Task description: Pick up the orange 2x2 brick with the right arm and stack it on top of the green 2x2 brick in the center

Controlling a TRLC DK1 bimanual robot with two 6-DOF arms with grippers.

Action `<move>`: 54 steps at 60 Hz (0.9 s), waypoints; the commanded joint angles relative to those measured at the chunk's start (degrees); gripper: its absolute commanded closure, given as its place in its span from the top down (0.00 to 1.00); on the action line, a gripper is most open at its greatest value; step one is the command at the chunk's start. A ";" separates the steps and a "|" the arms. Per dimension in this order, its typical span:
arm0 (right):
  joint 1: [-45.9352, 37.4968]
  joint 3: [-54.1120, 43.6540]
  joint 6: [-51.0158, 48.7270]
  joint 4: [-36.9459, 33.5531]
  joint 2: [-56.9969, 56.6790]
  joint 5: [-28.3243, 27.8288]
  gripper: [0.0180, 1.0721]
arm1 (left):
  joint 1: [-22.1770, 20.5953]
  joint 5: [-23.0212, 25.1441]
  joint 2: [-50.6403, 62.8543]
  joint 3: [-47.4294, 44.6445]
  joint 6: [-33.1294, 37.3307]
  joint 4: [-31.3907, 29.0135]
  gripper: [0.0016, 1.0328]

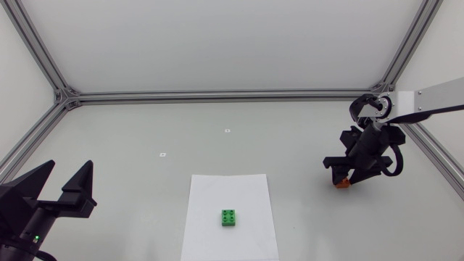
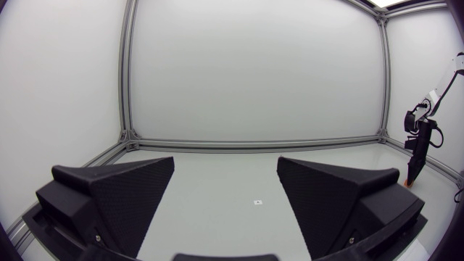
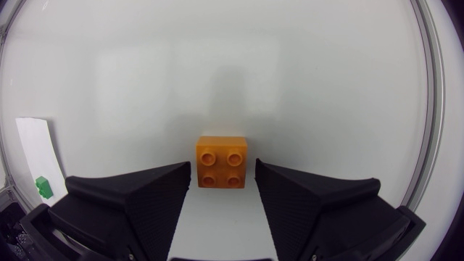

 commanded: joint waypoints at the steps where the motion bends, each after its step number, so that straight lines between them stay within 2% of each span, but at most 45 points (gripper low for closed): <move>1: 0.38 -1.24 -0.32 0.30 -0.73 0.44 0.59 | 0.22 0.25 -0.45 -2.35 0.73 -0.87 0.96; 54: -0.41 -1.68 -1.20 2.06 -0.73 0.71 0.56 | 0.22 0.25 -0.45 -2.35 0.73 -0.87 0.96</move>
